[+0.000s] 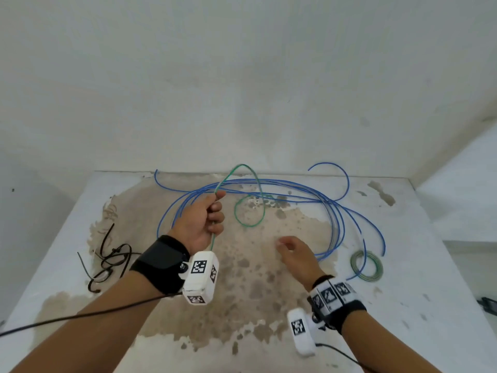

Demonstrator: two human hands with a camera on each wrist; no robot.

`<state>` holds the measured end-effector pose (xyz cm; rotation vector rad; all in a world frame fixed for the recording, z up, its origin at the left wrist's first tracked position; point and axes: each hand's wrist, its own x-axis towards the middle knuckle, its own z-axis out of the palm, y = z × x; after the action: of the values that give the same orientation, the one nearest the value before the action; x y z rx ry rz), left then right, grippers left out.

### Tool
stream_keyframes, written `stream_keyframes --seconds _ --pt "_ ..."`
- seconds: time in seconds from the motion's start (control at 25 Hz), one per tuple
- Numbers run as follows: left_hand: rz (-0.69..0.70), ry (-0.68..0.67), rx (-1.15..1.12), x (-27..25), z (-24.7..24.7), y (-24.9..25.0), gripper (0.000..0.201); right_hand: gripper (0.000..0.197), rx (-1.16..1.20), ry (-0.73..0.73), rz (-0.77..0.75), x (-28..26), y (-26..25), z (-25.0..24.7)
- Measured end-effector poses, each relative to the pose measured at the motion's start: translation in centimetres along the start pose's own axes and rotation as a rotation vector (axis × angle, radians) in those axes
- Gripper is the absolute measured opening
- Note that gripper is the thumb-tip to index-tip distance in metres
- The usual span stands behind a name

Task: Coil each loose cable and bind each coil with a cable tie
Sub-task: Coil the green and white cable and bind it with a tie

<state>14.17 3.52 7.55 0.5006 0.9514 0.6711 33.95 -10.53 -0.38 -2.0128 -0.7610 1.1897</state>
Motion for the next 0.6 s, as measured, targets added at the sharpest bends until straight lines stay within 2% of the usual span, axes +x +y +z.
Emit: stream_keyframes --seconds 0.04,0.08,0.12,0.2,0.28,0.44,0.56,0.6 --pt "0.002 -0.009 -0.057 -0.5 1.2 -0.7 0.018 0.023 0.022 -0.074 -0.133 -1.5 -0.7 -0.3" --pt "-0.002 -0.025 -0.106 -0.8 2.3 -1.3 0.018 0.019 0.063 -0.165 -0.236 -3.6 -2.1 -0.6" --pt "-0.006 -0.047 -0.141 -1.2 3.4 -1.9 0.018 0.018 0.119 -0.236 -0.295 -5.2 -3.4 -1.1" --pt "-0.019 -0.079 -0.195 -1.9 5.6 -2.9 0.021 0.017 0.168 -0.290 -0.369 -7.4 -5.3 -2.2" --pt "-0.013 -0.080 -0.218 -2.6 7.4 -3.8 0.022 0.016 0.089 -0.235 -0.439 -8.6 -5.9 -3.1" --pt "0.025 -0.129 -0.268 -4.1 10.0 -4.4 0.020 0.019 -0.168 0.083 -0.552 -9.0 -4.1 -4.5" --pt "0.032 -0.148 -0.298 -4.7 11.0 -3.9 0.021 0.006 -0.158 0.110 -0.593 -9.1 -4.1 -5.6" --pt "0.026 -0.120 -0.242 -5.0 11.2 -3.7 0.021 0.011 -0.137 0.125 -0.629 -9.1 -4.4 -6.0"
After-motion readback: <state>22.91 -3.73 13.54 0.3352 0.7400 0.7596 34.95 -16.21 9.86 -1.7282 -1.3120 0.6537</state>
